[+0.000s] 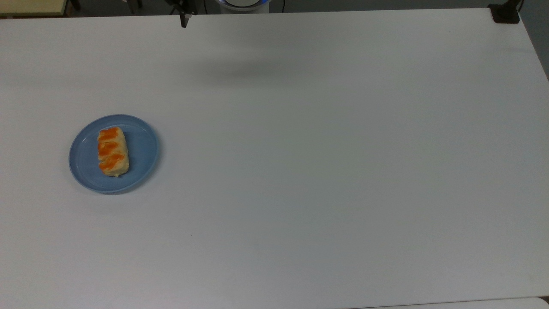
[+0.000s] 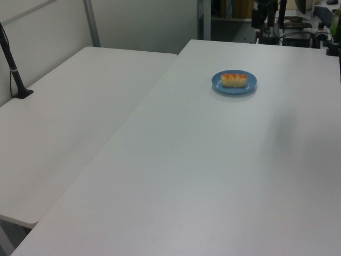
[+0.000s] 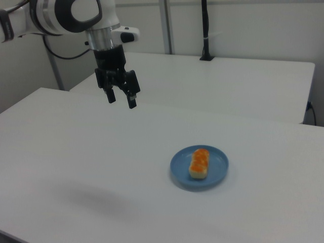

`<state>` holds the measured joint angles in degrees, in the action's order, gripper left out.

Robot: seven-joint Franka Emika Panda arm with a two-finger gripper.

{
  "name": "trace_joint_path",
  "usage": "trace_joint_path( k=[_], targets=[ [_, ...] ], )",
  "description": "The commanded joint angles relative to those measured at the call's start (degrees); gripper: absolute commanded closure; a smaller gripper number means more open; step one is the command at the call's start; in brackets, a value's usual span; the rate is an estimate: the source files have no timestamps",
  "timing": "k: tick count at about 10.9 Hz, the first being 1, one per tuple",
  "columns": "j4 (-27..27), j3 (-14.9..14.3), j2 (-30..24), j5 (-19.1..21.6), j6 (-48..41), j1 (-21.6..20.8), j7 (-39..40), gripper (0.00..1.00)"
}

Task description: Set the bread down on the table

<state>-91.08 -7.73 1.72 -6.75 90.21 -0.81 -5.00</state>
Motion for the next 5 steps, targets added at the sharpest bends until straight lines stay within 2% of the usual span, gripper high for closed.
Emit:
trace_joint_path(
  k=[1, 5],
  targets=[
    [0.2, -0.7, -0.3, 1.3, 0.7, -0.3, 4.8, 0.0],
    [0.2, -0.9, 0.0, 2.4, 0.5, -0.2, 6.8, 0.0]
  ],
)
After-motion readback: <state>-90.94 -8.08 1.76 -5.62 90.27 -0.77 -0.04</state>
